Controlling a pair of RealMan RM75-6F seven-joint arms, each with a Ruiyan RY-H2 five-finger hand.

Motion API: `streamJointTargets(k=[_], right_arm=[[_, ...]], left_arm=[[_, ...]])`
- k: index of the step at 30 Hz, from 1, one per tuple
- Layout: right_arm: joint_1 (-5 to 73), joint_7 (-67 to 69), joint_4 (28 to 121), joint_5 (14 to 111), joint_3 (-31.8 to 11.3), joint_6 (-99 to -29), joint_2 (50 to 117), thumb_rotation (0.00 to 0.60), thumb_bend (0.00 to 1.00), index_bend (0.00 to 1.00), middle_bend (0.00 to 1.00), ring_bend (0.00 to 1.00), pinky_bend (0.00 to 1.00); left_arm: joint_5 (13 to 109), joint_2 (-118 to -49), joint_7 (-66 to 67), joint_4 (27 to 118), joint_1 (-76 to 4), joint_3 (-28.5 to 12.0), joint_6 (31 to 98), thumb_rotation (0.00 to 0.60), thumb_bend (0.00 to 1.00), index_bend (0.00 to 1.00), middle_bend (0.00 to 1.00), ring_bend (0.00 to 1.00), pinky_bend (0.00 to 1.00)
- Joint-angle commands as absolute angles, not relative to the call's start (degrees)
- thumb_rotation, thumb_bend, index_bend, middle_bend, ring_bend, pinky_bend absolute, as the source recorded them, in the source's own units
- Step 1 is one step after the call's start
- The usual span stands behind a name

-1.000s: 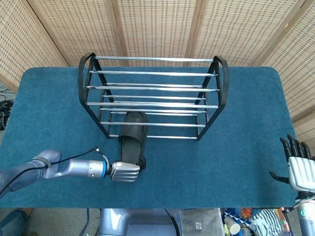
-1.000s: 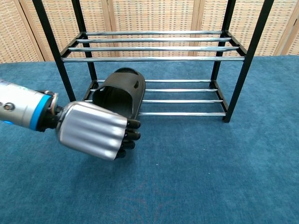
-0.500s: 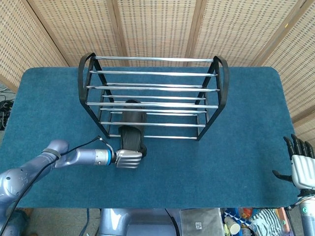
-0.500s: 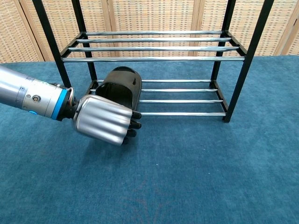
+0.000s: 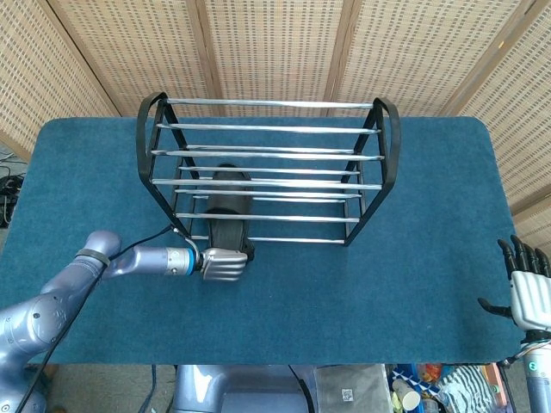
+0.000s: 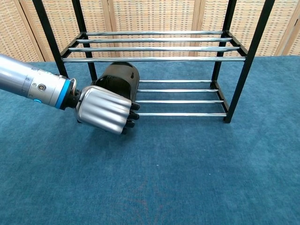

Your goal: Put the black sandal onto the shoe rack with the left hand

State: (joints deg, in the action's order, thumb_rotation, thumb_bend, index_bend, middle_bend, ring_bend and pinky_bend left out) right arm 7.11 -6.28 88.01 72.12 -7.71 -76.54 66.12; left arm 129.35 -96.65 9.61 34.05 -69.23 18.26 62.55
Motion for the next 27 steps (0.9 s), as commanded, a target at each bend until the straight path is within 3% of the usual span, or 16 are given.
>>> streamJointTargets(k=[1,5,7,16,21,27], right_arm=[[7.22,-6.53,88.00,72.01,-7.67,-76.36,66.23,0.600,0.00,0.00,0.00,0.00,0.00],[7.28,-6.86,88.18,72.04,-7.60,-76.36,66.31,0.600,0.00,0.00,0.00,0.00,0.00],[7.25,-6.87,88.27,72.07,-7.56,-76.43,66.27,0.600,0.00,0.00,0.00,0.00,0.00],[7.10,-6.03,88.42,72.14,-7.55,-76.52,65.87,0.600,0.00,0.00,0.00,0.00,0.00],[7.03,-5.72,88.79,72.31,-7.50,-76.61,65.55,0.600,0.00,0.00,0.00,0.00,0.00],[6.94,-5.52,89.28,72.68,-7.35,-76.81,65.27,0.600,0.00,0.00,0.00,0.00,0.00]], left_arm=[[128.81,-97.57,8.65,32.51,-68.95,19.10,63.78,0.600,0.14,0.71,0.66,0.57,0.47],[128.22,-98.66,8.47,31.16,-68.80,19.61,64.52,0.600,0.14,0.71,0.61,0.53,0.46],[127.97,-98.93,8.56,30.81,-68.82,19.99,64.46,0.600,0.14,0.67,0.50,0.45,0.45],[126.54,-98.20,10.82,32.64,-69.22,20.76,63.13,0.600,0.14,0.22,0.02,0.02,0.14],[125.94,-96.67,12.12,35.13,-69.48,21.02,63.27,0.600,0.14,0.14,0.00,0.00,0.01],[125.49,-93.42,14.19,40.60,-69.58,21.43,63.53,0.600,0.14,0.08,0.00,0.00,0.00]])
